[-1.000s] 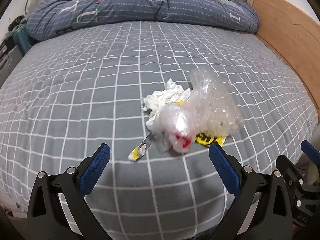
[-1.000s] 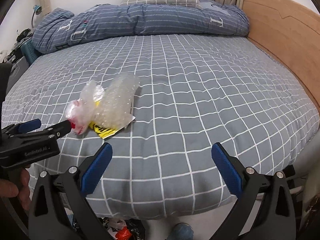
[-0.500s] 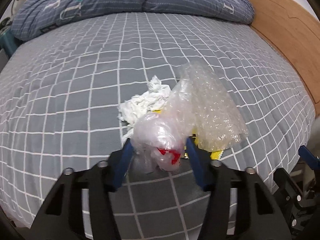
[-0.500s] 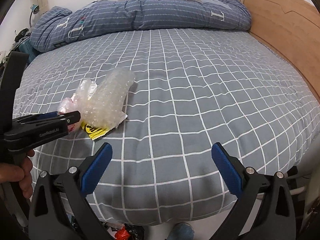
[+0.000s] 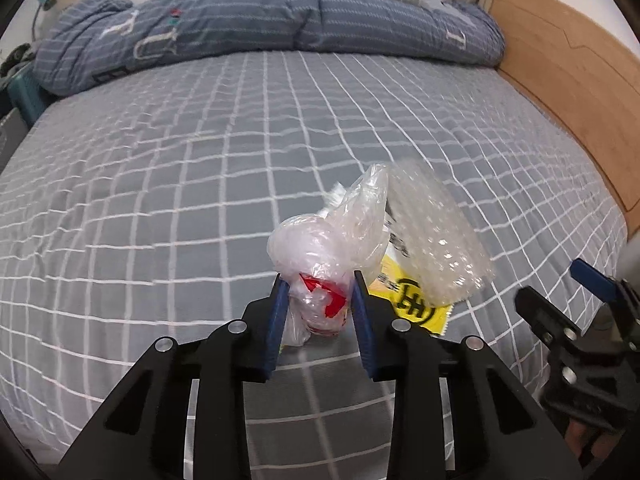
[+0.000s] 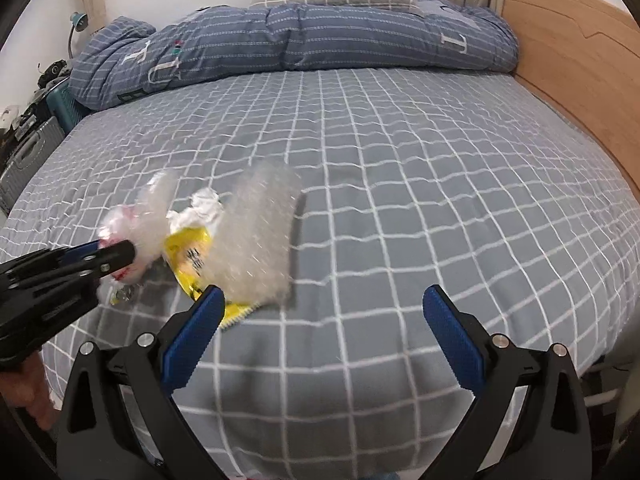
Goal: Collect trash
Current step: 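Close the left tool on the clear plastic bag with red inside, then close the right tool on the bubble wrap sheet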
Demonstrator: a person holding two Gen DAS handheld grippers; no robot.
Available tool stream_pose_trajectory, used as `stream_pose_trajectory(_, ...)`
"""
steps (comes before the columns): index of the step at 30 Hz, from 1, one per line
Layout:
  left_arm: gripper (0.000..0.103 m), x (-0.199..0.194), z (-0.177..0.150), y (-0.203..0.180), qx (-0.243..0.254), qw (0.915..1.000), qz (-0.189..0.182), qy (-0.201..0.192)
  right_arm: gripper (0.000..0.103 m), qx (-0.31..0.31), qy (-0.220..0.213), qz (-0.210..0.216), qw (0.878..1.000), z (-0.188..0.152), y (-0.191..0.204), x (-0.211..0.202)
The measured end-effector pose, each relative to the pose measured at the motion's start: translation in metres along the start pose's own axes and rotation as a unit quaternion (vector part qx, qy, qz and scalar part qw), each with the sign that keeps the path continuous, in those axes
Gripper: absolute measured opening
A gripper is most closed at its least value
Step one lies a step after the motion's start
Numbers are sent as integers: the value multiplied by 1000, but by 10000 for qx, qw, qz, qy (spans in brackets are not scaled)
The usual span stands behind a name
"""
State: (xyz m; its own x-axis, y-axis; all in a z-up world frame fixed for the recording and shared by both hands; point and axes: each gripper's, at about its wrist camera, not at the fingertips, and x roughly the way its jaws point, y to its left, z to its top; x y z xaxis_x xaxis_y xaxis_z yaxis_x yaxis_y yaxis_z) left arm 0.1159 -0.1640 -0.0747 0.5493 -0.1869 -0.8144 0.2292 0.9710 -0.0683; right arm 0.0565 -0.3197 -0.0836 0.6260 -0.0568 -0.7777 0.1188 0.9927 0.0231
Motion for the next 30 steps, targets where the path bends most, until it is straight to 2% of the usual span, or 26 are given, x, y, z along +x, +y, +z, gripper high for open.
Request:
stream_pose_trajectory(7,31,-18,1,37,-108,9997,222,-82,95,-5,90,236,9997,22,29,29)
stream_pose_trajectory(12,31,-20,-4,56,-185,9993,332,-54,86,-5,229,246,9994,32,39,47)
stream_pose_trajectory(14,31,-21,-6,59,-199,9992,340,-53,80,-64,289,207,9993,34,44,53)
stream_pose_trajectory(19,31,-22,-11,66,-246,9991,334,-29,53,-209,542,183,9981,31,53,66)
stream_pose_trajectory(23,31,-23,-16,69,-252,9991,333,-12,37,-223,637,148,9976,29,58,70)
stream_pose_trajectory(25,31,-23,-18,71,-268,9991,329,0,23,-235,658,141,9975,28,59,68)
stream_pose_trajectory(30,31,-25,-21,73,-314,9990,305,4,16,-284,602,20,9978,30,62,63)
